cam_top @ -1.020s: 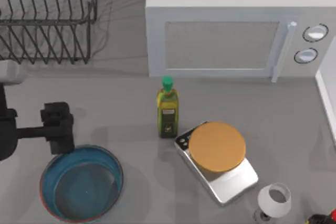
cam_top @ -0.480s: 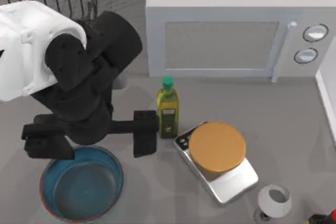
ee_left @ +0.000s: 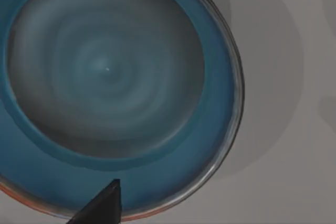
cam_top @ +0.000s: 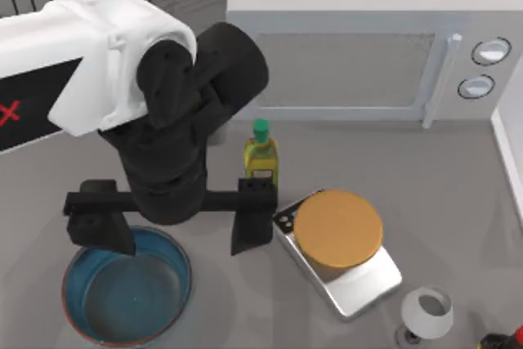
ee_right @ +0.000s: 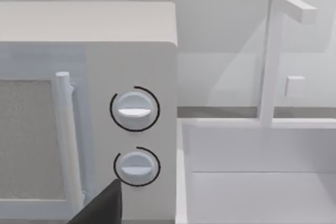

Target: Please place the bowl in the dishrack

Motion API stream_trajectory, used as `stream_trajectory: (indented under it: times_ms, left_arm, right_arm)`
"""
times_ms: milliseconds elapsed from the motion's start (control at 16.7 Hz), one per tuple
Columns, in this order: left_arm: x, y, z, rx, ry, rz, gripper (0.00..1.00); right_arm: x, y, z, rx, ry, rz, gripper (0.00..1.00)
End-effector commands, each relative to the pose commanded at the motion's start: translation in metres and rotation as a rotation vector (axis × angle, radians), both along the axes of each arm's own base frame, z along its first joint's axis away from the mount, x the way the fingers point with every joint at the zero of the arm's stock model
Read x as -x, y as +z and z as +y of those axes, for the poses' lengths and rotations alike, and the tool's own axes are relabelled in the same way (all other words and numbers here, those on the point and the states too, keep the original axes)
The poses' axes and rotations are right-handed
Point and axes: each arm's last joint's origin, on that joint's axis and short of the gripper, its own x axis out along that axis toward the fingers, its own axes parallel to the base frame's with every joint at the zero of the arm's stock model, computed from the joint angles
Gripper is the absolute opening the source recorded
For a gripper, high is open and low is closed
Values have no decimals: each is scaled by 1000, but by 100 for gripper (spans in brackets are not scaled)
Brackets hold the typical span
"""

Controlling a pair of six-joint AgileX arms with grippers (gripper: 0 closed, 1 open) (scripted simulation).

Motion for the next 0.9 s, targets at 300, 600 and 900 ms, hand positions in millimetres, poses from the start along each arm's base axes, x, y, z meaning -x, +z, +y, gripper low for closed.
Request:
stream_trajectory:
  times_ms: [300,600,900]
  left_arm:
    - [-2,-20,0,-3,0,3,100]
    - [-3,-79,-2,7,0,-8,100]
    - [0,-100,0,0,0,0,100]
  right_arm:
    - [0,0,0,0,0,0,100]
    - [0,0,0,0,0,0,100]
    - [0,0,0,0,0,0,100]
